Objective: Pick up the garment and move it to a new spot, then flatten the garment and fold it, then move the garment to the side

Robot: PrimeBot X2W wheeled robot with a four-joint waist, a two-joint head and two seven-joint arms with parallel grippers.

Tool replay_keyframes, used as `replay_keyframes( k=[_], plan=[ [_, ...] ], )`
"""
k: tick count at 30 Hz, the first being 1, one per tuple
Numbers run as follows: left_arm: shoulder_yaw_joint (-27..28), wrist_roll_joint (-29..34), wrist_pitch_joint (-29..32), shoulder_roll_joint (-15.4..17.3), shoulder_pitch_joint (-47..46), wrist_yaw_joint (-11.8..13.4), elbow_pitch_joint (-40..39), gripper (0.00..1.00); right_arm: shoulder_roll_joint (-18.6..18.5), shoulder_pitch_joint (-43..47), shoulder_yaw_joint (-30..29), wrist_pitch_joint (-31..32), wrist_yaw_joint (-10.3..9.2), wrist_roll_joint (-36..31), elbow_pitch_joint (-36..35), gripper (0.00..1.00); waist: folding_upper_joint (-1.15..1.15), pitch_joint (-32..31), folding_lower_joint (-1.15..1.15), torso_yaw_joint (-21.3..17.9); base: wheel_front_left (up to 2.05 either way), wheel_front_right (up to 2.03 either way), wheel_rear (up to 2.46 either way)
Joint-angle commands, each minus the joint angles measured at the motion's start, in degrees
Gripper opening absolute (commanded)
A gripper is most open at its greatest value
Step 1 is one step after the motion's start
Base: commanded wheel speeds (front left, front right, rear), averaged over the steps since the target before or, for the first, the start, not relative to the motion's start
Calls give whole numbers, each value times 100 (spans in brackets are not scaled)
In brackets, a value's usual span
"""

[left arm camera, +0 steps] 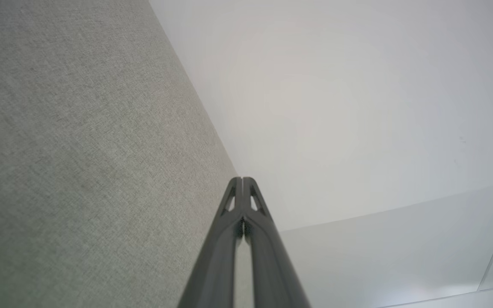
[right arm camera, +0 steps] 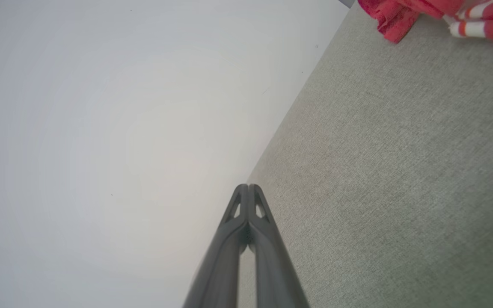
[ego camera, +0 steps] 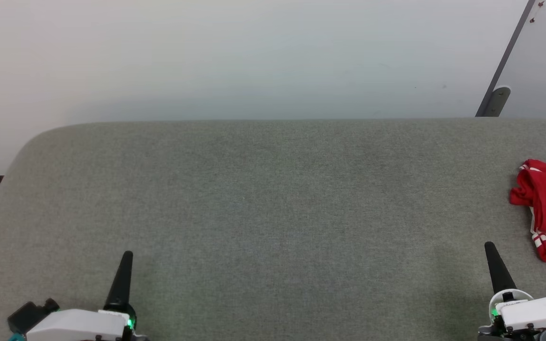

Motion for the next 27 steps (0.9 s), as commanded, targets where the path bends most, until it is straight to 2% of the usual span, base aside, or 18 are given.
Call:
replay_keyframes(
  k=[1,27],
  plan=[
    [31,-111,35,-6,-103,-1,-30,0,-4,-99,-28,40,-4,163,-38,0,0,2,0,1,0,0,0],
    [103,-1117,357,-246,-285,-2,31,0,51,-184,-58,352,-6,1562,-10,0,0,36,0,12,0,0,0]
  ],
)
